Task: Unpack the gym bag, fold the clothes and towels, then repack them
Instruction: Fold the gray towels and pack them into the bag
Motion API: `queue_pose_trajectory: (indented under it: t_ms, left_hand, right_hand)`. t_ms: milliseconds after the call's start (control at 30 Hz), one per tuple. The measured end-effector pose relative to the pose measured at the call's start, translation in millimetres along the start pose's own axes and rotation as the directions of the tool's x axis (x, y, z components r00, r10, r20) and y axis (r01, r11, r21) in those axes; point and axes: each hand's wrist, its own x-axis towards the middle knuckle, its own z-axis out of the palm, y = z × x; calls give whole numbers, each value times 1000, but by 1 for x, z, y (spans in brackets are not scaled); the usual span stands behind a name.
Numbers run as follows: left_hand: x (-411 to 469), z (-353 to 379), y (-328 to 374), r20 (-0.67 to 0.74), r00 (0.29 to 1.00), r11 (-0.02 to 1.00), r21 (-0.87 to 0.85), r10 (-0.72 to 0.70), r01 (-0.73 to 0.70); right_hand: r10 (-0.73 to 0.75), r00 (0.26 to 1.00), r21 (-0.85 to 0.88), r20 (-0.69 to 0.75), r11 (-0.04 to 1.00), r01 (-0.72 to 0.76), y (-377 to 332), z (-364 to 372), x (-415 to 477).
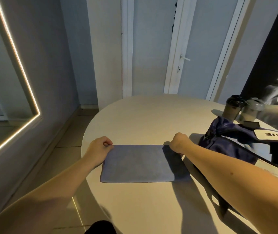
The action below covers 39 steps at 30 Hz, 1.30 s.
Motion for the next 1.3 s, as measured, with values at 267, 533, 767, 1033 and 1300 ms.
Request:
queue_pose_trajectory:
  t_ms: [267, 533, 767, 1033, 1300]
  left_hand:
    - [-29, 28, 34, 192, 947, 742, 588, 259, -322]
    - [-33, 34, 23, 428, 898, 689, 620, 104, -375]
    - [-84, 59, 83, 348, 859, 679, 527, 375, -511]
    - [-183, 86, 117, 565, 764, 672, 437, 312, -598]
    - [-229, 41, 87, 522, 763, 721, 349, 381, -599]
  right_hand:
    - [-530, 826, -255, -194, 840, 479, 3, 46, -21]
    - [-396, 918, -190, -36, 904, 383, 28, 73, -12]
    - [-273, 949, -101, -160, 960, 260, 22, 50, -31]
    - [-179, 983, -80, -24, 981, 177, 23, 18, -63]
    - [-186, 971, 244, 148, 959, 147, 37, 17, -124]
